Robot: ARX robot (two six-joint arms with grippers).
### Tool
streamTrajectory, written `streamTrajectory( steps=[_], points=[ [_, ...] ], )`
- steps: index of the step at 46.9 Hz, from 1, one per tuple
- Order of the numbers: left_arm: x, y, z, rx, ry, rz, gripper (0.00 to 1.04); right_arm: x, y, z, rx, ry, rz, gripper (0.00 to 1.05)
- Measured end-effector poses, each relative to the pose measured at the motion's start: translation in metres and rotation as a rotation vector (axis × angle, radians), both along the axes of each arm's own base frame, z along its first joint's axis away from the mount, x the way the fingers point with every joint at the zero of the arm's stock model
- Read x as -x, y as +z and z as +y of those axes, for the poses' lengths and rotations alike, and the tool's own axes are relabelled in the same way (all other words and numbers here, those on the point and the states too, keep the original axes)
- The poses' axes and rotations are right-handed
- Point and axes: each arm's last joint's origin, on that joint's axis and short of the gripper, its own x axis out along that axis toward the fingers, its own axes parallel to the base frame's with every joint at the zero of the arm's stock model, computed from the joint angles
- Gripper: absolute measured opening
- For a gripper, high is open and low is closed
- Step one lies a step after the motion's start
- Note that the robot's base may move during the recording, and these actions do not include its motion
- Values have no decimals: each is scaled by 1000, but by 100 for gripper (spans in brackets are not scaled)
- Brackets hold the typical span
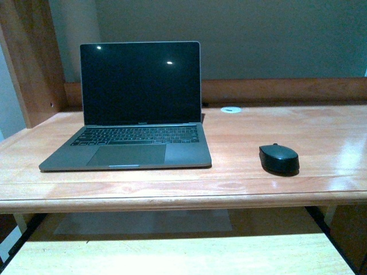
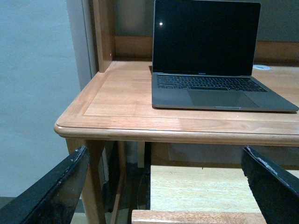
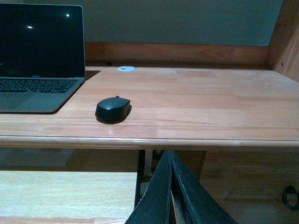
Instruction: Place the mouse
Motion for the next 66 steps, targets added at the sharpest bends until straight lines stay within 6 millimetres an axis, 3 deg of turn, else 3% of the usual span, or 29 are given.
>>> streamTrajectory(
  steps=[9,25,43,54,66],
  points=[
    [0,0,0,0,0,0,98,11,-4,0,0,-1,17,2],
    [0,0,0,0,-1,0,98,11,-4,0,2,0,13,3],
    [0,0,0,0,-1,0,98,11,-4,0,3,0,13,57],
    [0,0,0,0,-1,0,98,11,-4,0,3,0,13,100],
    [0,0,0,0,-1,0,98,11,-4,0,3,0,13,98]
  ],
)
